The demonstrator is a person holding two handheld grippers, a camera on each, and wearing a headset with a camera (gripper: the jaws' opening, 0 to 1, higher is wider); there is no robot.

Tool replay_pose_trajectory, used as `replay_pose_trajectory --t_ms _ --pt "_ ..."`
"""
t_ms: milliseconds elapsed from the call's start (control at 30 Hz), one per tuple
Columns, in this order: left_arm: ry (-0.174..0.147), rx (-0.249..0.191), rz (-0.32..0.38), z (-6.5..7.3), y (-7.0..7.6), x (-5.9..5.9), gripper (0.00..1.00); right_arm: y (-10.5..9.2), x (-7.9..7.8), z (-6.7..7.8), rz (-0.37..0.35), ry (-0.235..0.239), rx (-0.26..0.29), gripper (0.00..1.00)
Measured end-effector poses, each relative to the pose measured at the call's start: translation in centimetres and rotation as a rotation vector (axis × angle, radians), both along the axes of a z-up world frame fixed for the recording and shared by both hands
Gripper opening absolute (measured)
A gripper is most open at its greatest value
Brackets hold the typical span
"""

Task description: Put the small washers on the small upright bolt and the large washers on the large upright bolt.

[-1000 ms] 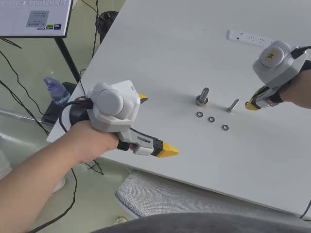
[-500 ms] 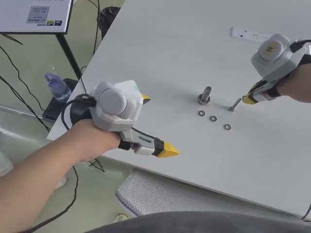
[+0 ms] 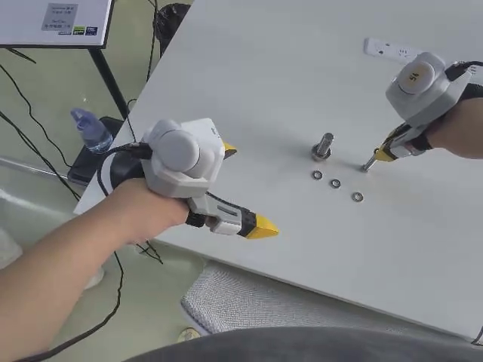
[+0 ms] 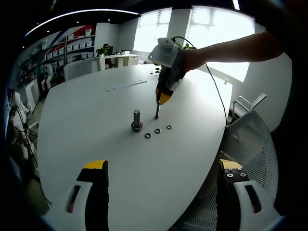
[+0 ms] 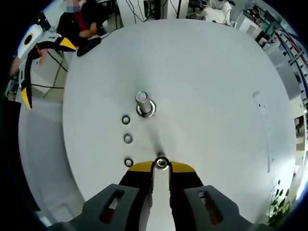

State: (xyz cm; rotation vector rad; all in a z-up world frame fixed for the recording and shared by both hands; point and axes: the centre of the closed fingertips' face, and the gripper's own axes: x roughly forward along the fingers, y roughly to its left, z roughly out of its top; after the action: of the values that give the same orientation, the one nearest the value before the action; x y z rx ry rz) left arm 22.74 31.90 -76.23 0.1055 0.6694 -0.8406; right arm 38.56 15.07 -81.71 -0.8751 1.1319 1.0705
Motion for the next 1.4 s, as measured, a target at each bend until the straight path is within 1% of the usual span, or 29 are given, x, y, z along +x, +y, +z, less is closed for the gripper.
replay_pose_trajectory --t_ms 133,267,333,567,733,867,1067,1133,1400 --pt "0.006 -0.001 -0.004 -0.2 -0.1 -0.1 0.93 -0.1 0.1 -0.2 0.004 -0.004 -0.007 0.12" --pt "0.011 -0.008 -0.007 -0.2 -0.2 -0.2 0.93 0.0 -0.1 -0.1 0.010 -0.008 -0.007 0.12" --pt "0.010 -0.007 -0.007 -0.2 -0.2 -0.2 0.92 -0.1 0.1 -0.3 0.010 -0.005 -0.009 0.12" --pt "0.011 -0.008 -0.007 0.0 -0.2 -0.1 0.91 -0.2 -0.2 -0.4 0.011 -0.003 -0.016 0.12" --pt "0.019 -0.005 -0.014 -0.1 -0.2 -0.2 0.90 -0.1 -0.4 -0.6 0.010 0.001 -0.015 0.12" --pt "0.023 -0.004 -0.017 -0.2 -0.2 -0.1 0.90 -0.2 -0.6 -1.1 0.015 0.004 -0.019 0.12" --pt "0.027 -0.004 -0.020 -0.3 -0.2 0.1 0.89 -0.2 -0.4 -1.6 0.018 0.000 -0.022 0.12" --pt "0.028 -0.006 -0.021 -0.3 -0.2 0.1 0.89 -0.3 0.0 -2.0 0.020 0.001 -0.028 0.12" --pt "0.041 -0.008 -0.011 -0.9 0.1 0.0 0.87 -0.3 -0.1 -2.9 0.037 -0.001 -0.050 0.12"
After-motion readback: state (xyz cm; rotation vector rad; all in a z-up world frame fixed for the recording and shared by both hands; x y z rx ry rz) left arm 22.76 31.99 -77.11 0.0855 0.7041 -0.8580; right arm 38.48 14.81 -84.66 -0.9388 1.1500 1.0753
